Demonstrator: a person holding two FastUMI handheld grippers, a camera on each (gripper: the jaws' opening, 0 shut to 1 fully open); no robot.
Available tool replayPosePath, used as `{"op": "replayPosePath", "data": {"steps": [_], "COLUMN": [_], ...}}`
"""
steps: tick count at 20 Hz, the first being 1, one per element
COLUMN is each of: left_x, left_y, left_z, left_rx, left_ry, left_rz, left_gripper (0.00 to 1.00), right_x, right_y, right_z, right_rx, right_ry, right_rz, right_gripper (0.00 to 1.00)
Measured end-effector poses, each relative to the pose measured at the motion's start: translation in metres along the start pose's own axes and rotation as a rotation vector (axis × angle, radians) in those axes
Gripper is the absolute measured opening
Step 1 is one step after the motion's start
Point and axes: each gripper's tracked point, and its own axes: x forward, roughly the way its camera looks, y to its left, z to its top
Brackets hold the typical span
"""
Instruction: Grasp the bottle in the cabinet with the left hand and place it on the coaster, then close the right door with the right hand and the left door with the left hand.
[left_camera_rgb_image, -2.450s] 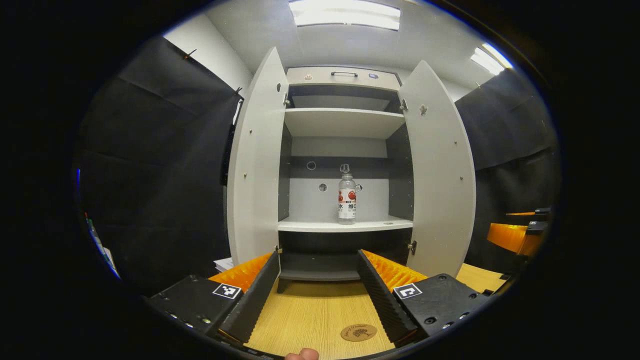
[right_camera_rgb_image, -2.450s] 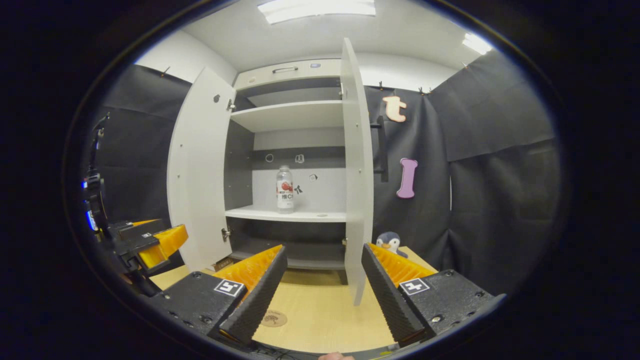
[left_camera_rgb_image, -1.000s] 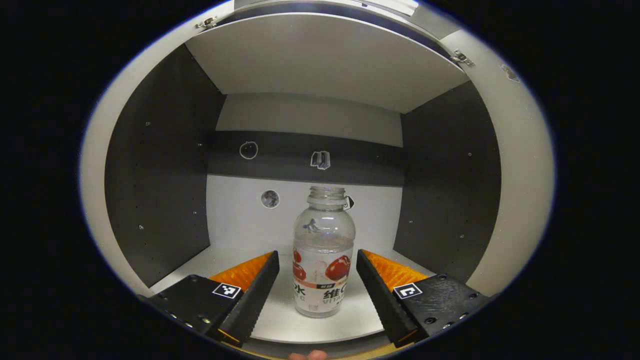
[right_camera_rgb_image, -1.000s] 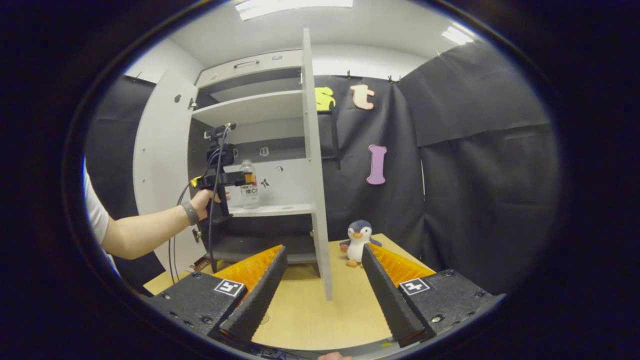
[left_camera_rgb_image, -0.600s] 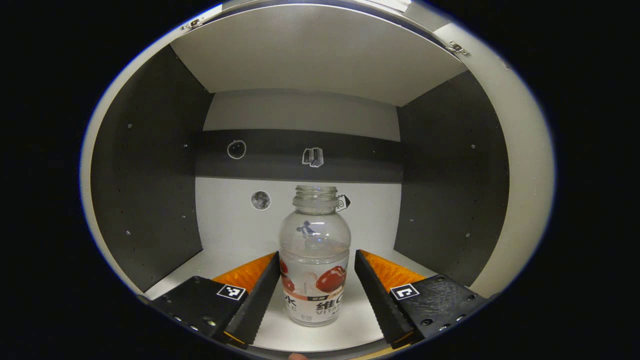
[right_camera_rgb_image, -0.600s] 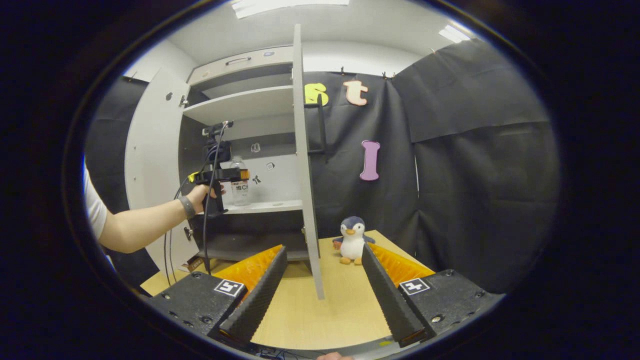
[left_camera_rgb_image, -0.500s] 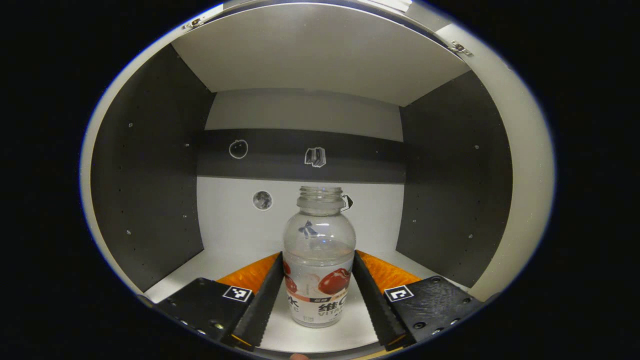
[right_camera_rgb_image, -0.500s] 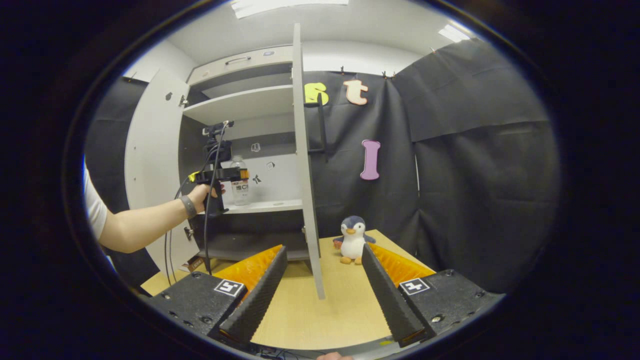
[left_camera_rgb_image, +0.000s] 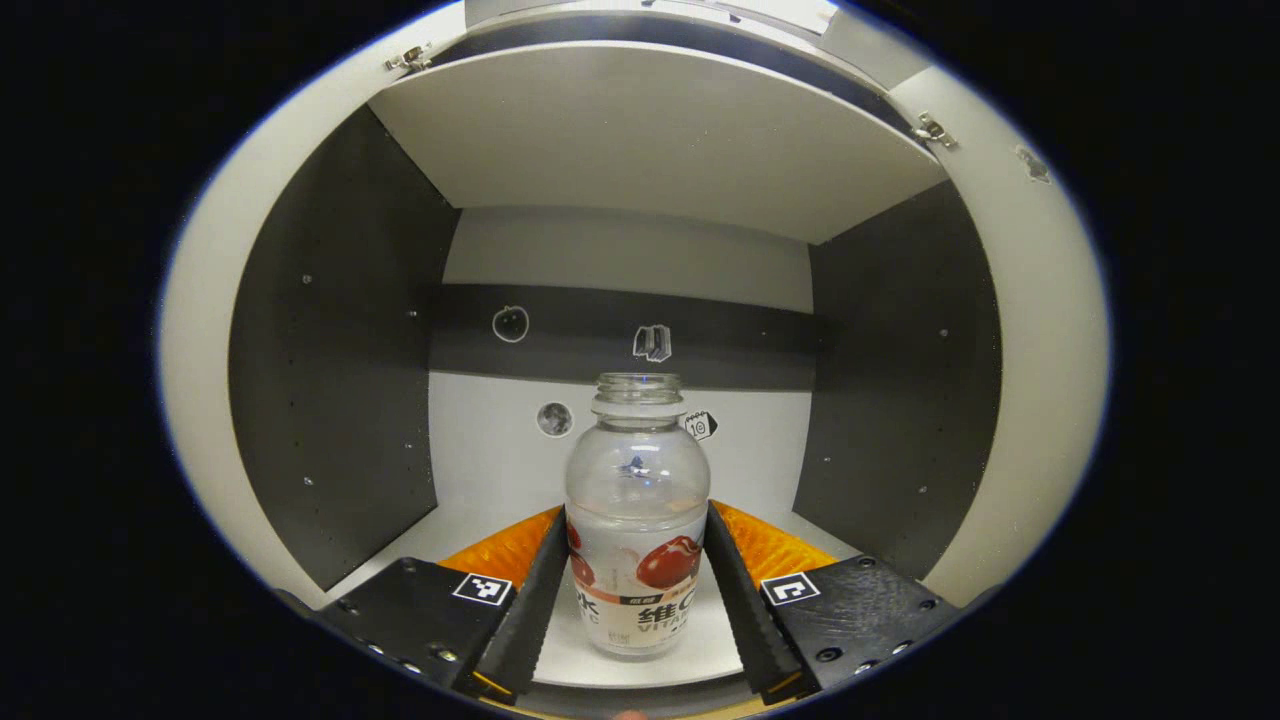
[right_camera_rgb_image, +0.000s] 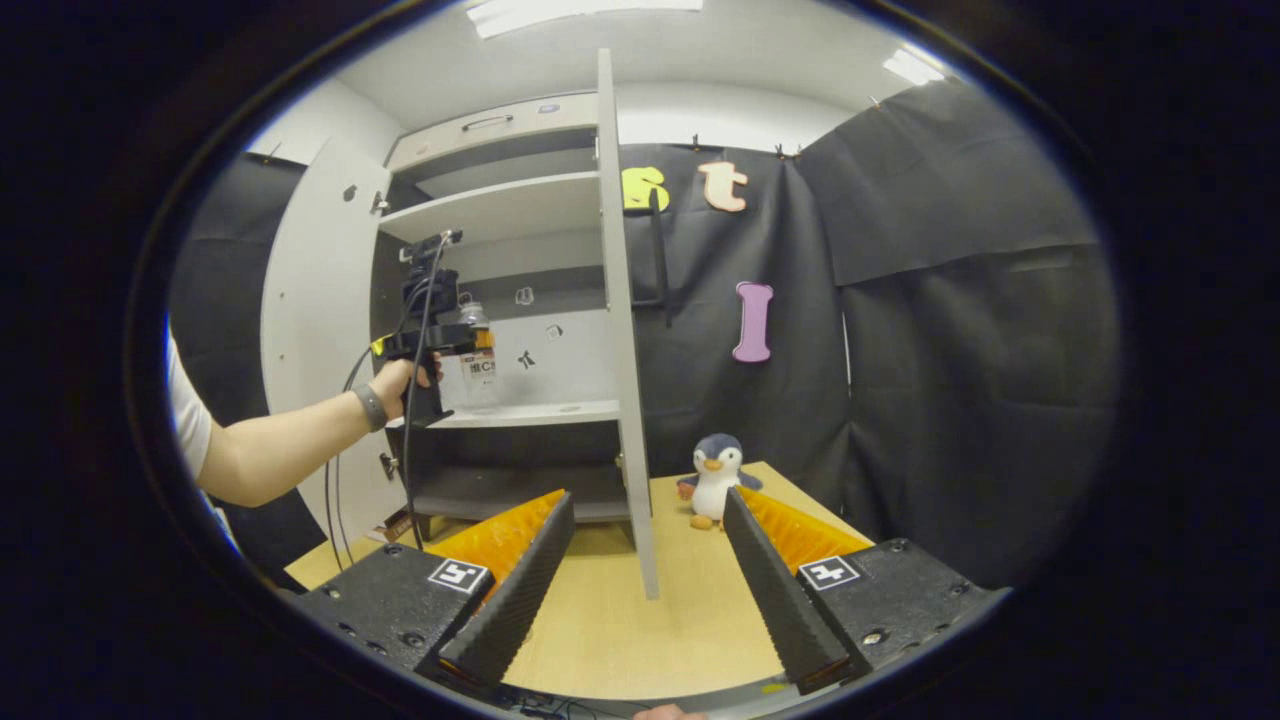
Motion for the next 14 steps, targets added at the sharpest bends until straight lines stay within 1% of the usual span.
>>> {"op": "replayPosePath", "data": {"steps": [2, 3, 4, 5, 6, 7, 9, 10, 14], "left_x": [-0.024, -0.038, -0.051, -0.064, -0.075, -0.088, -0.117, -0.14, -0.184], "left_y": [-0.003, -0.006, -0.008, -0.009, -0.008, -0.01, -0.014, -0.015, -0.015], "left_z": [0.008, 0.011, 0.01, 0.005, -0.001, -0.012, -0.038, -0.055, -0.121], "left_rx": [0.018, 0.024, 0.026, 0.024, 0.017, 0.007, -0.017, -0.035, -0.028], "left_ry": [-0.025, -0.033, -0.039, -0.041, -0.043, -0.04, -0.032, -0.029, -0.005], "left_rz": [-0.022, -0.033, -0.045, -0.053, -0.061, -0.07, -0.077, -0.077, -0.03], "left_gripper": [0.75, 0.75, 0.72, 0.75, 0.75, 0.75, 0.75, 0.75, 0.75], "right_x": [0.0, 0.0, -0.001, -0.001, -0.002, -0.002, -0.004, -0.006, -0.008], "right_y": [0.006, 0.01, 0.012, 0.015, 0.016, 0.017, 0.017, 0.018, 0.02], "right_z": [0.001, 0.003, 0.004, 0.005, 0.007, 0.01, 0.015, 0.017, 0.028], "right_rx": [-0.003, -0.004, -0.005, -0.006, -0.008, -0.012, -0.021, -0.022, -0.037], "right_ry": [-0.005, -0.01, -0.014, -0.019, -0.024, -0.03, -0.044, -0.055, -0.069], "right_rz": [0.023, 0.037, 0.049, 0.06, 0.069, 0.075, 0.084, 0.092, 0.103], "right_gripper": [0.98, 0.96, 0.98, 0.98, 0.98, 0.96, 0.98, 0.96, 0.98]}}
